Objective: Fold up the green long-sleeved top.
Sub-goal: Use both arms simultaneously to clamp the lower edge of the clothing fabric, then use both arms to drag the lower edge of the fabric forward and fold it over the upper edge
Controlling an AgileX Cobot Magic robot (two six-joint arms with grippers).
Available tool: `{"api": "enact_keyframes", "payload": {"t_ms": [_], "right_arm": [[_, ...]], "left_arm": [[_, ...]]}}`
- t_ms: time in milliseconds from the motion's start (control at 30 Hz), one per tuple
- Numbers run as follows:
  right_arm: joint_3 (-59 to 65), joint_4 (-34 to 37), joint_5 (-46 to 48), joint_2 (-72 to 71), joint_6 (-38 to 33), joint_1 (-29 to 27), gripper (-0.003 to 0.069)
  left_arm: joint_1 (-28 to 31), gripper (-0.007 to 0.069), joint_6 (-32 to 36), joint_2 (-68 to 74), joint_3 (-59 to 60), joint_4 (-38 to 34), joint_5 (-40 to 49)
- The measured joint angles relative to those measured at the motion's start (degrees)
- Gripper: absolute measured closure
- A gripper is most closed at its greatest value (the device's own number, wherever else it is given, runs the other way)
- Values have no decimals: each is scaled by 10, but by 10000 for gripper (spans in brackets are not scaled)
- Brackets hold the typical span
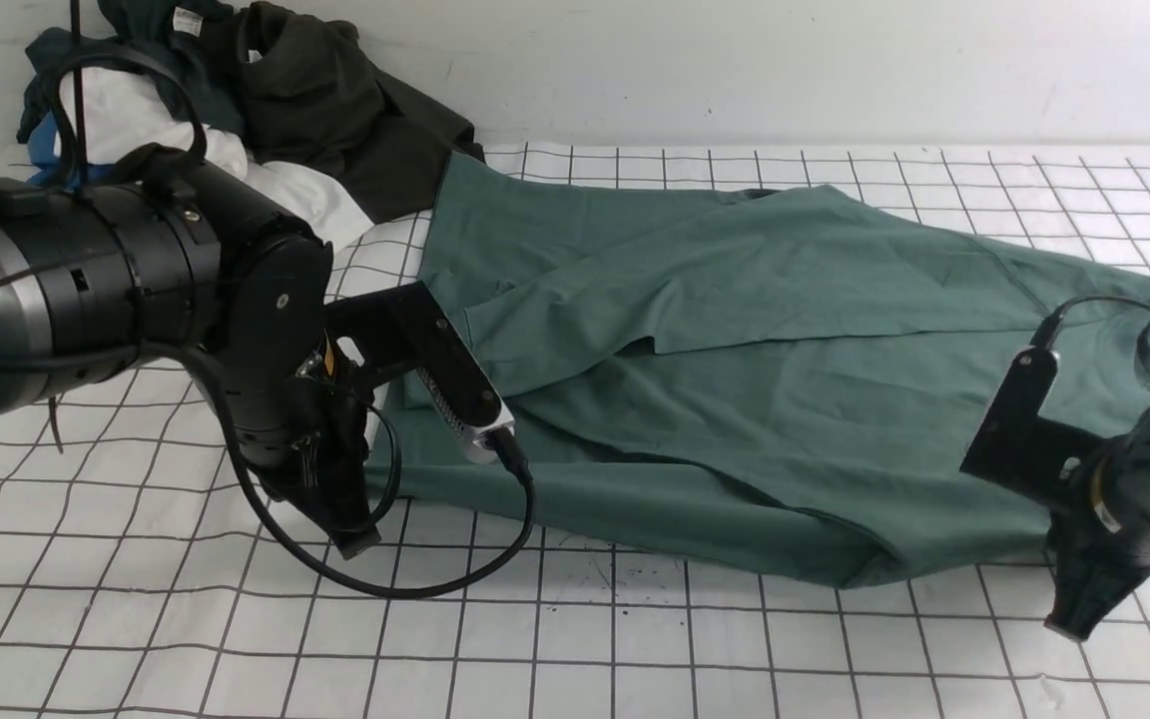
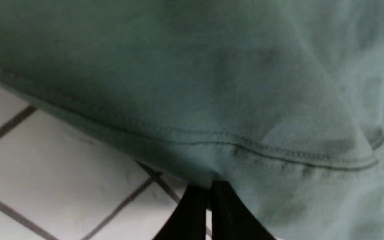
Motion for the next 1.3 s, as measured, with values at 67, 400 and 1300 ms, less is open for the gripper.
{"api": "enact_keyframes", "payload": {"t_ms": [67, 400, 1300], "right_arm": [[0, -2, 15, -42, 12, 0, 663], [1, -38, 34, -244, 5, -6, 664], [-378, -291, -258, 214, 243, -120, 535]], "left_arm": [[0, 631, -3, -14, 0, -4, 20], [5, 631, -65, -121, -41, -69, 57], [116, 553, -220, 506, -726, -23, -61]]}}
